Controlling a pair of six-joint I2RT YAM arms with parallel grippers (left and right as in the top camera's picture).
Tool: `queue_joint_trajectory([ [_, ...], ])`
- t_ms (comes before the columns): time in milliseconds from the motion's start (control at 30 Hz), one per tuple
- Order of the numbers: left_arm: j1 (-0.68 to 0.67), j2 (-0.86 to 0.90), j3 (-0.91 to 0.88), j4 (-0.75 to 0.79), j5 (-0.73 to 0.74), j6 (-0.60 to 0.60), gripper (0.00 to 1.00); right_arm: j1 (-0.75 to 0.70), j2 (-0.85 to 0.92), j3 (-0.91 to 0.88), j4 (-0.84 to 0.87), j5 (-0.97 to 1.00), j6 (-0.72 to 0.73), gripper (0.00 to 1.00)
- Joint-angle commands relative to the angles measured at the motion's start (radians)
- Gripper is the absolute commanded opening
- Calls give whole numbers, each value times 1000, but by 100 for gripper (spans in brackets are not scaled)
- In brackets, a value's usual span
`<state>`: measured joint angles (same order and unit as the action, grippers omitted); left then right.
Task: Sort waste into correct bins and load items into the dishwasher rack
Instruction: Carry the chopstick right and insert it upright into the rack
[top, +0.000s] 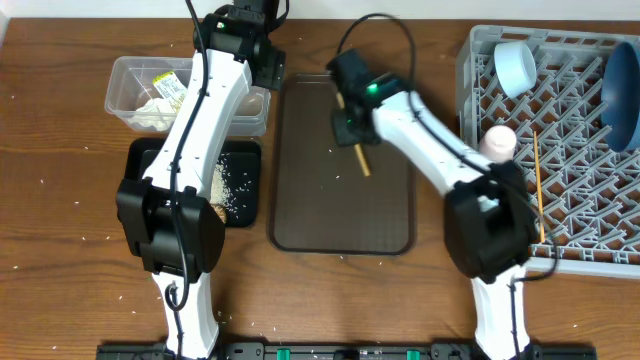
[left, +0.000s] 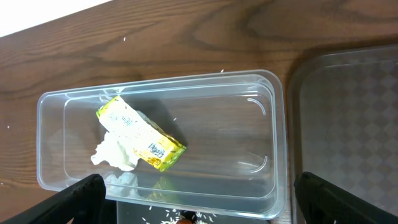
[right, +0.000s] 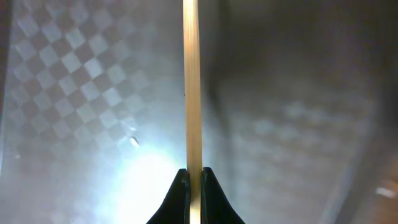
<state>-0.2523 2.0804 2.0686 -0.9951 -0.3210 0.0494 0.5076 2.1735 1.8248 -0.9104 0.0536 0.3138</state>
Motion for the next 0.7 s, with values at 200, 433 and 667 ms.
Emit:
queue_joint_trajectory([
  [200, 1, 7, -4, -3, -13, 1, 98, -164, -367, 21, -142, 6, -117, 1],
  [433, 1, 7, -4, -3, -13, 1, 98, -357, -551, 21, -344, 134, -143, 1],
  [667, 1, 7, -4, -3, -13, 1, 98, -572, -591, 19, -433, 185, -224, 1],
])
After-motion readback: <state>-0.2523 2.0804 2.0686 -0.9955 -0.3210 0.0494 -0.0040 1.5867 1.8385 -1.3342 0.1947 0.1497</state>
